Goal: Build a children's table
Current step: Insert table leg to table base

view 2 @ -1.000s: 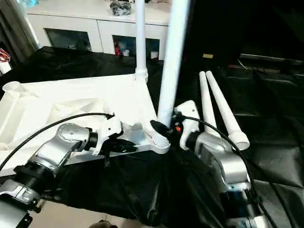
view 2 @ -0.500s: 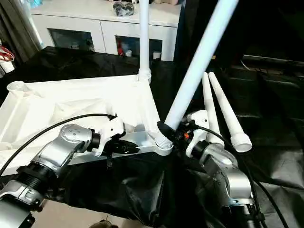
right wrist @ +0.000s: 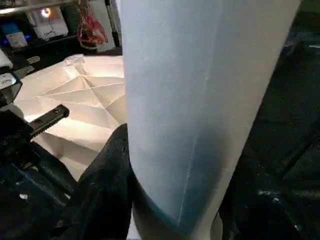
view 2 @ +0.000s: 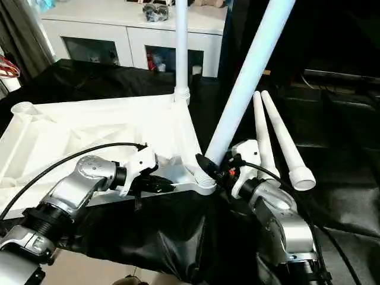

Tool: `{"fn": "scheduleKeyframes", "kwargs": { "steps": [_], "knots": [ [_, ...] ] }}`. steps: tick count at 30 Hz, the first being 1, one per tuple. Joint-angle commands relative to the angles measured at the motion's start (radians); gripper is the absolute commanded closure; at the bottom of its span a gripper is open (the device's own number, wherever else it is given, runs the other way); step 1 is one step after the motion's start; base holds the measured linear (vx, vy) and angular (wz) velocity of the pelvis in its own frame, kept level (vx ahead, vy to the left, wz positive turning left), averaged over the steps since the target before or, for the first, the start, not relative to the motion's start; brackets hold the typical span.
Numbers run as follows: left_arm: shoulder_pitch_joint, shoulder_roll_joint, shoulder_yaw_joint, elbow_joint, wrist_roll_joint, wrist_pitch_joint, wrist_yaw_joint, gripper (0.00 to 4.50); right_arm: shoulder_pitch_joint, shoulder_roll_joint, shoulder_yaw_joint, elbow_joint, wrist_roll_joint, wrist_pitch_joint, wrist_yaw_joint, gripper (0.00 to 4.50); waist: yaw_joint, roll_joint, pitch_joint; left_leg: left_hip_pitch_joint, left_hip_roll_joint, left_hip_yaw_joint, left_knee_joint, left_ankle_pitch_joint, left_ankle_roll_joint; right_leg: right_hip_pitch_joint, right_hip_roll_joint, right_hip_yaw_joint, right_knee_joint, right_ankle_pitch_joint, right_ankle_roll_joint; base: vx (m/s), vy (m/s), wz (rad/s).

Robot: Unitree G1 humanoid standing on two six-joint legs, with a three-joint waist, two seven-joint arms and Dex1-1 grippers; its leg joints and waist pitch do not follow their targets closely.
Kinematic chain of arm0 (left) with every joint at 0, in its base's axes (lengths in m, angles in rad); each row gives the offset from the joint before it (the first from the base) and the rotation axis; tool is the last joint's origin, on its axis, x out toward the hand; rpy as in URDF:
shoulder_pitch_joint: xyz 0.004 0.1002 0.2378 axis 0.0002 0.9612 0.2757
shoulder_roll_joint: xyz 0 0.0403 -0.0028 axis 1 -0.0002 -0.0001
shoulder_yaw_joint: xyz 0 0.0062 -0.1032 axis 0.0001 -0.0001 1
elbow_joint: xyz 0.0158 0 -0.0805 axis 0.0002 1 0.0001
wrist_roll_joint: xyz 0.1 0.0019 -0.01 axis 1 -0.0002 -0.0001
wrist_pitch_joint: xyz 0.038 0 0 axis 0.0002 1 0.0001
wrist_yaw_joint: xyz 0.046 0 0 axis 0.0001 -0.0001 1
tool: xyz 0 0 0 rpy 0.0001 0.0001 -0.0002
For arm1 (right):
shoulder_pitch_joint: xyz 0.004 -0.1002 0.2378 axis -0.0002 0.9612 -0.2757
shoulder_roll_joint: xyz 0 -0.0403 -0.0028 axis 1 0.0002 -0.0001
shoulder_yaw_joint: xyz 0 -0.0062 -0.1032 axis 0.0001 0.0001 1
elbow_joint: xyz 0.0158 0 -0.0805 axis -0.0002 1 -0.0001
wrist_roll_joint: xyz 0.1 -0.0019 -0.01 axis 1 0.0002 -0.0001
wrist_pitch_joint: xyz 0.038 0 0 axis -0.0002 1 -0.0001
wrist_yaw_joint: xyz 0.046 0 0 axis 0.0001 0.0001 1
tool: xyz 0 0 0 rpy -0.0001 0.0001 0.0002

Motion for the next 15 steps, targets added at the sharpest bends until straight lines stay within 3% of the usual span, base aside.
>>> {"fn": "scheduleKeyframes", "kwargs": {
  "steps": [1,15],
  "knots": [
    [-0.021,-0.006,0.021,-0.007,-0.002,-0.015,0.013,4.50,0.052,0.006,0.002,0.041,-0.005,0.026,-0.015,2.63,-0.004,0.001,-0.068,0.024,0.058,-0.029,-0.092,-0.308,-0.014,0.032,-0.095,0.051,-0.099,-0.357,-0.180,0.000,0.000,0.00],
    [-0.027,-0.005,0.015,0.007,0.006,-0.031,0.004,4.50,0.059,-0.056,0.066,0.003,-0.070,0.041,0.009,2.63,-0.008,0.001,-0.065,0.024,0.057,-0.030,-0.096,-0.324,-0.019,0.033,-0.095,0.051,-0.106,-0.398,-0.161,0.000,0.000,0.00]
  ]
}}
